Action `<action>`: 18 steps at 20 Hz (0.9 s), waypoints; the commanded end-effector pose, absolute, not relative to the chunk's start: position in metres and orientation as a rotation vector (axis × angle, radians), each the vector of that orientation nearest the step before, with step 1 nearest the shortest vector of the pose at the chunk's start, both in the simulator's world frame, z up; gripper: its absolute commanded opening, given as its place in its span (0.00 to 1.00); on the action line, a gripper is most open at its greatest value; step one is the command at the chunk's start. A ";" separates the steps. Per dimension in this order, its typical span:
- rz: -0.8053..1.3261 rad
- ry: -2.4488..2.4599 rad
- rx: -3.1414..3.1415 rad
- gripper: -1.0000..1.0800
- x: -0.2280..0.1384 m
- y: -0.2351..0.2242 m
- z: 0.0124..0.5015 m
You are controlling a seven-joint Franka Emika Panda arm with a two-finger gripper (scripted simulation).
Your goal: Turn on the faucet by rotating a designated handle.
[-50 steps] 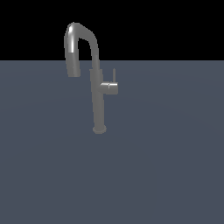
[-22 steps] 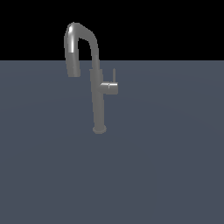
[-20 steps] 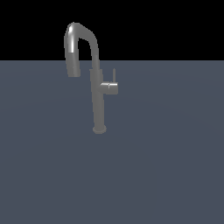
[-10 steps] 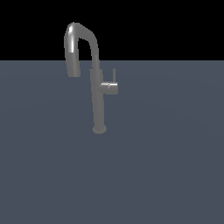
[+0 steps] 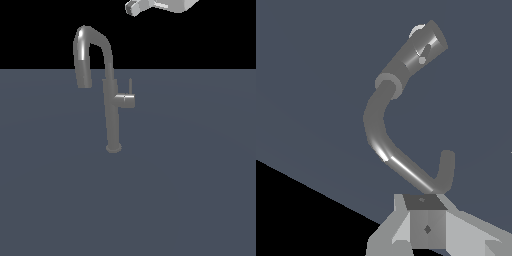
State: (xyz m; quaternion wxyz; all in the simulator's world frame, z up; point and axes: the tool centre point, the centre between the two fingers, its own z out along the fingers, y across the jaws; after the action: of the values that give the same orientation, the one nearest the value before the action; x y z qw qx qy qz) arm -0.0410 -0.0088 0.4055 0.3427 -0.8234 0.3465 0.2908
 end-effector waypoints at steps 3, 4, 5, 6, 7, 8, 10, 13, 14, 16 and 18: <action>0.832 0.981 -1.976 0.00 -0.021 -0.013 0.383; 0.849 0.998 -1.939 0.00 -0.018 -0.014 0.378; 0.864 1.015 -1.902 0.00 -0.014 -0.015 0.372; 0.880 1.031 -1.864 0.00 -0.010 -0.016 0.367; 0.895 1.047 -1.826 0.00 -0.007 -0.017 0.361; 0.910 1.063 -1.788 0.00 -0.003 -0.018 0.355; 0.939 1.093 -1.710 0.00 0.003 -0.019 0.344; 0.980 1.136 -1.591 0.00 0.012 -0.020 0.325; 0.993 1.150 -1.551 0.00 0.015 -0.020 0.319; 1.018 1.175 -1.472 0.00 0.020 -0.020 0.306; 1.040 1.197 -1.399 0.00 0.023 -0.020 0.295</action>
State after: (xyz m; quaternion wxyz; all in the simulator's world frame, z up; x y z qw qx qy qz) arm 0.0200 -0.0201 0.3033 0.4818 -0.5978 0.4841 0.4197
